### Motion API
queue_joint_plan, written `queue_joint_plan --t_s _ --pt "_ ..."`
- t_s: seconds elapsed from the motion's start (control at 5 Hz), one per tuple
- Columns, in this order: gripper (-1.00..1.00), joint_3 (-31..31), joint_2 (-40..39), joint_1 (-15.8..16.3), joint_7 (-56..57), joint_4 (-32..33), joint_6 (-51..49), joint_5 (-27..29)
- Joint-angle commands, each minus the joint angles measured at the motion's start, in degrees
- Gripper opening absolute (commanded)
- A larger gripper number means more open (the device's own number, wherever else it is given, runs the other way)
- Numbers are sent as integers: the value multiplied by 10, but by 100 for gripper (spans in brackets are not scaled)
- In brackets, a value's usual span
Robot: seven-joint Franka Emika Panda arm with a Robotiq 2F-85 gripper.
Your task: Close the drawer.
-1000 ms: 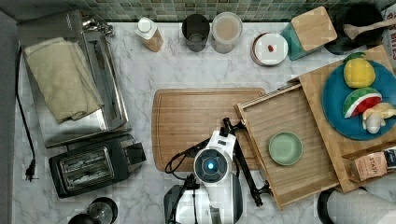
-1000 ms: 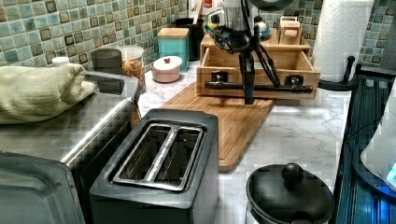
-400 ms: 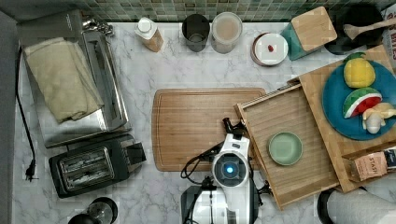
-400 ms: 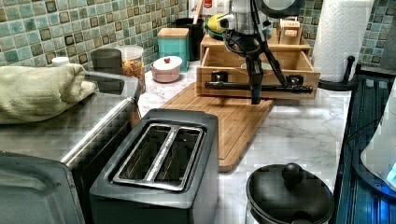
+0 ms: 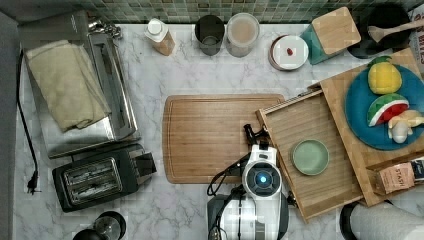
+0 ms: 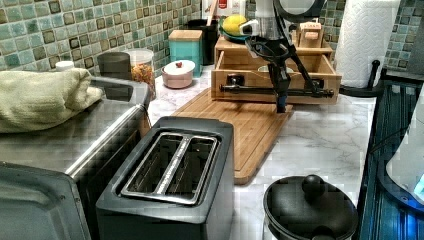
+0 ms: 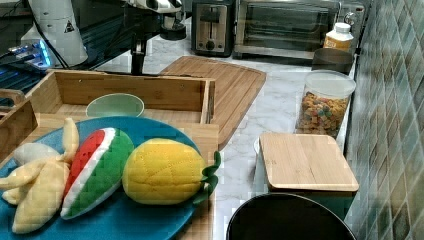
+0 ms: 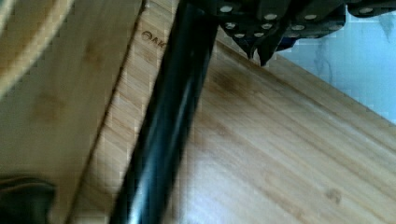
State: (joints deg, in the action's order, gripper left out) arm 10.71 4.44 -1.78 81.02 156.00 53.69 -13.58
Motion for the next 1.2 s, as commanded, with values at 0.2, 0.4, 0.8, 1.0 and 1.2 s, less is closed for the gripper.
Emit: queue_joint_plan --t_s 0.2,0.4,0.8,1.0,1.2 --pt "-100 72 -82 -41 160 -170 1 72" --pt "-100 80 -104 -63 210 -235 -43 104" --pt "-100 116 -163 -81 268 -336 -82 162" --pt "-100 114 -185 -101 278 -370 -96 168" --pt "-100 102 -219 -124 273 -410 -94 176"
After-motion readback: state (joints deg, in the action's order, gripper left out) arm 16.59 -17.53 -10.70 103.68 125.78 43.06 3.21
